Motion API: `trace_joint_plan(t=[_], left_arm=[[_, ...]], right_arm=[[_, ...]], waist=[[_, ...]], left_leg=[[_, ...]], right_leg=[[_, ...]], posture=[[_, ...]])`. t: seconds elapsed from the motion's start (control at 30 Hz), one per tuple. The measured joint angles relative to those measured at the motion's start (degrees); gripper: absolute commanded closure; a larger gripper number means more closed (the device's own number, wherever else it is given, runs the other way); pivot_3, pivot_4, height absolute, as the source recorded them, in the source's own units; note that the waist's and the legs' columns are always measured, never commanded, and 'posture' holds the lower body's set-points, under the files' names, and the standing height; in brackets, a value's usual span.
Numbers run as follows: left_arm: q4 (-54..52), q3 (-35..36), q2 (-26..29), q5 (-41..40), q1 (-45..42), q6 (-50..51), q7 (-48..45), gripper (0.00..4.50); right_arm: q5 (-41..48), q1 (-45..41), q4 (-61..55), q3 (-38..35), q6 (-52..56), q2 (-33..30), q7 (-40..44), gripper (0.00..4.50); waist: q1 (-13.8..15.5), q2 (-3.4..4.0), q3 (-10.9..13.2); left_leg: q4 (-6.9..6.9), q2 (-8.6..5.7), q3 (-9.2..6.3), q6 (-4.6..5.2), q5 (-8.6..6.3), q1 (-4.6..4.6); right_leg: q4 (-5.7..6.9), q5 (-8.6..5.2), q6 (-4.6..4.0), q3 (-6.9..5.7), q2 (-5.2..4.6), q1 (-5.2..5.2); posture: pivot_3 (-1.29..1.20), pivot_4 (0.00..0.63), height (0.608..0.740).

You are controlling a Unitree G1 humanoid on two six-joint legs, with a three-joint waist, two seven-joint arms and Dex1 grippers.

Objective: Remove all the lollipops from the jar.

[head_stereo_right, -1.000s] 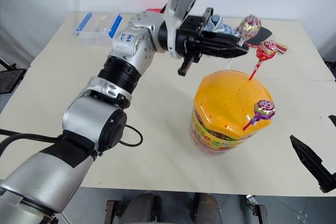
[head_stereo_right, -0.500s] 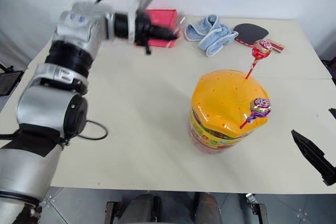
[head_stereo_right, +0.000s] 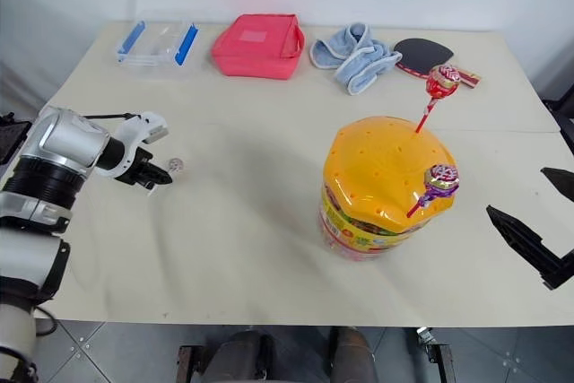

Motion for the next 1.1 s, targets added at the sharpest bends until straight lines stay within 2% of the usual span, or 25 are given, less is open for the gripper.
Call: trace_joint_plan(t=[0.13,0.33,0.37,0.47,0.6,0.97,1.1], left_arm=[[-3.95,-0.58,2.08,-1.59,0.28,3.95,-0.42,2.04],[-6.85,-0.97,3.41,-3.15,-2.11,3.26,-0.31,0.16],[-7.05,-0.92,3.63,-3.32,-3.20,2.73,-0.43,0.03],[-8.12,0.72,3.75,-5.10,-6.34,-0.11,-1.32,0.03],[-11.25,5.89,0.87,-11.11,-8.34,-6.46,-5.06,0.03],[-13.24,17.82,-16.63,-28.60,-2.77,-31.38,-15.33,0.03],[-12.46,22.73,-20.09,-36.70,-1.18,-37.45,-19.97,0.03]], right_arm=[[-0.27,-1.22,1.11,0.80,0.30,-0.35,0.72,0.00],[-1.07,-1.90,1.48,1.13,1.25,-0.37,1.74,0.00],[-1.07,-1.85,1.47,1.08,1.29,-0.37,1.94,0.00],[-1.06,-1.50,1.35,0.28,1.42,-0.35,2.27,0.00],[-0.98,-0.56,1.18,-1.38,1.77,-0.30,2.70,0.00],[4.01,-0.80,-5.07,-3.81,6.44,-2.11,1.44,0.00],[8.67,-0.59,-10.28,-3.80,8.94,-2.78,-1.20,0.00]], waist=[[-0.05,-0.01,0.00],[-0.06,-0.03,0.01],[-0.05,-0.03,0.01],[-0.02,-0.03,0.01],[0.04,-0.05,0.00],[-0.19,-0.04,0.00],[-0.20,-0.04,-0.01]], left_leg=[[0.27,0.02,0.02,0.01,-0.02,0.01],[0.35,0.02,0.06,0.02,-0.02,-0.01],[0.36,0.02,0.08,0.03,-0.03,-0.01],[0.35,0.02,0.13,0.04,-0.03,0.00],[0.39,0.02,0.15,0.05,-0.04,0.00],[0.45,0.03,0.37,0.06,-0.05,0.10],[0.46,0.04,0.40,0.06,-0.05,0.12]], right_leg=[[0.27,0.00,0.00,0.10,-0.01,-0.03],[0.40,0.01,-0.03,0.19,-0.02,-0.11],[0.40,0.01,-0.03,0.20,-0.02,-0.11],[0.40,0.01,-0.03,0.24,-0.02,-0.13],[0.40,0.01,-0.03,0.25,-0.03,-0.12],[0.58,0.02,-0.05,0.48,-0.02,-0.19],[0.61,0.03,-0.05,0.53,-0.02,-0.23]], posture=[[0.00,0.150,0.740],[0.00,0.150,0.740],[0.00,0.150,0.740],[0.00,0.150,0.740],[0.00,0.150,0.740],[0.00,0.150,0.740],[0.00,0.150,0.740]])
